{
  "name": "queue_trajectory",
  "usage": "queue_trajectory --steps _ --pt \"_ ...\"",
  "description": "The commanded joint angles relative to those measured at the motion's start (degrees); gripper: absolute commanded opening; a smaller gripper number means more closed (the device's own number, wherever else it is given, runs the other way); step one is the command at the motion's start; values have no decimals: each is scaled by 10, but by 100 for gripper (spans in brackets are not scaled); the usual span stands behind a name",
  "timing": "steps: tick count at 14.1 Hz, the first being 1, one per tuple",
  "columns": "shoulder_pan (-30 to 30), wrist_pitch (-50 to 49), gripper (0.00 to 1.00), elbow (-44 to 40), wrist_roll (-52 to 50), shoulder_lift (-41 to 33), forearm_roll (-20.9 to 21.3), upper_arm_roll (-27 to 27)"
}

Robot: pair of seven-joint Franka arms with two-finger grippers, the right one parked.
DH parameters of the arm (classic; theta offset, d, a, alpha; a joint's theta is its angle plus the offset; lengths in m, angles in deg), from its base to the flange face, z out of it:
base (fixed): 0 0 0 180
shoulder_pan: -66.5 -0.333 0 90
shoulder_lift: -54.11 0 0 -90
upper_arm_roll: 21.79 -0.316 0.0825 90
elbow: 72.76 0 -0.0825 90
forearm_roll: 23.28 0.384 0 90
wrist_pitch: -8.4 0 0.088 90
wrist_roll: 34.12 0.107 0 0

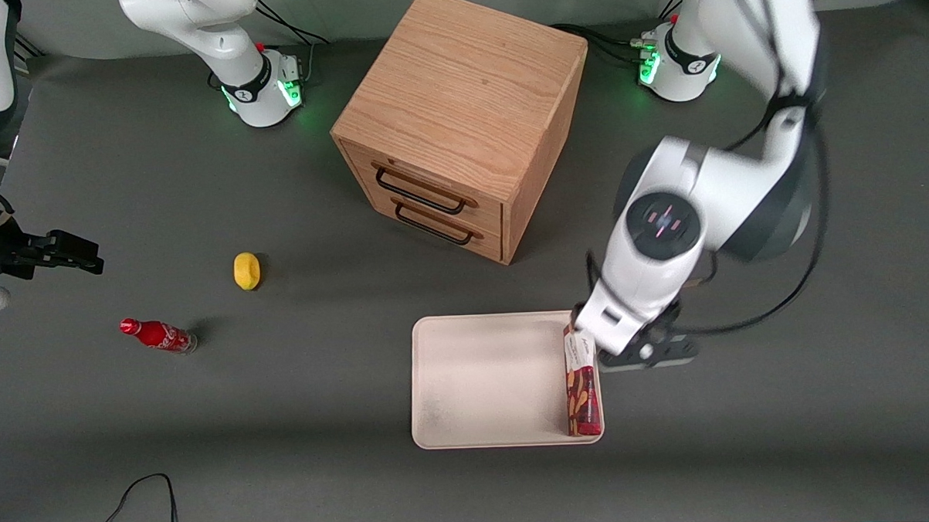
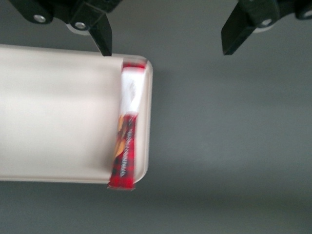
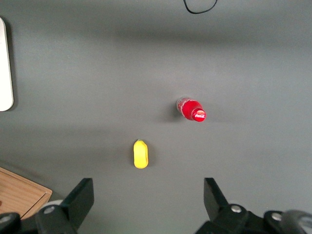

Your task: Place red cookie box on tray

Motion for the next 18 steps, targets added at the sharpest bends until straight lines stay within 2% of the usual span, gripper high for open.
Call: queue_trajectory --steps 1,4,7,9,13,15,18 --pt "-16 -86 100 28 11 -94 -11 -2" --pt "-46 -152 100 34 67 -142 -28 -5" --pt "-105 -153 100 104 142 -221 -47 -5" --pt "-140 -139 100 149 185 -255 -48 -5" --pt "-205 -110 100 182 259 -269 -69 -5" --pt "-212 -93 100 187 273 -268 -73 -7" --pt "-229 -17 100 250 273 -293 -74 -7"
